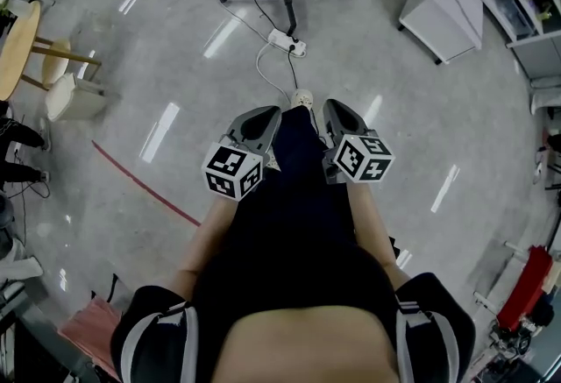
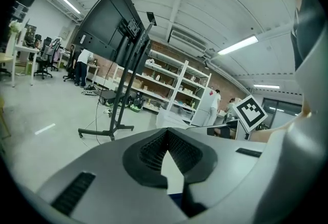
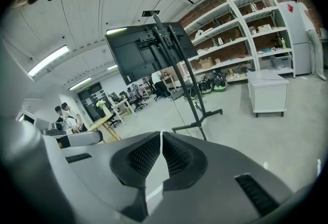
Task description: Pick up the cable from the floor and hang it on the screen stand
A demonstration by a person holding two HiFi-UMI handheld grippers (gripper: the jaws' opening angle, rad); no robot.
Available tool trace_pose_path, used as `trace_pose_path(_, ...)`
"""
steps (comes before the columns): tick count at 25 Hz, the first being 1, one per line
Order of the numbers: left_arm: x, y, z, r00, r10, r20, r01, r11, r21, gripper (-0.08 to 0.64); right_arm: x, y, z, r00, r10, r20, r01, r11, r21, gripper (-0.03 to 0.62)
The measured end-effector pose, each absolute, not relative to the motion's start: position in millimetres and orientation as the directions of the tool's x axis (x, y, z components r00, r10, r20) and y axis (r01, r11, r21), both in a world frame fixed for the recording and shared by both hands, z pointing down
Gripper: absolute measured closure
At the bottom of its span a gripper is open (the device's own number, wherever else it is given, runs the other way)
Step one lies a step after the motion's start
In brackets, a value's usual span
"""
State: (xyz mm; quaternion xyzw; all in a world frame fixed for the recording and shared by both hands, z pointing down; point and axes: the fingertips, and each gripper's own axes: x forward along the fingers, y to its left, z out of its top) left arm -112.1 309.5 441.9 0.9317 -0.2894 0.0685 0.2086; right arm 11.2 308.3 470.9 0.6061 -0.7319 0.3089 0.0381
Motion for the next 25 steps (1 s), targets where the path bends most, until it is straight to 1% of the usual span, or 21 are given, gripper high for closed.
trace_pose_path(9, -106, 270, 447, 0.804, -0.532, 0.265, -0.594, -0.722, 0.355, 0.554, 17, 259, 476, -0.301, -0.851, 0.43, -0.9, 0.104, -0.423, 0.566)
trace_pose_path(13, -91, 243, 456, 0.795, -0.54, 0.276, -0.607, -0.712, 0.354, 0.554, 26, 229, 484, -0.325, -0.842, 0.431, -0.893, 0.123, -0.433, 0.566)
trace_pose_path(25, -14, 123, 456, 0.774, -0.56, 0.297, -0.634, -0.678, 0.373, 0.554, 104, 107, 480, -0.361, -0.821, 0.442, -0.885, 0.152, -0.44, 0.566)
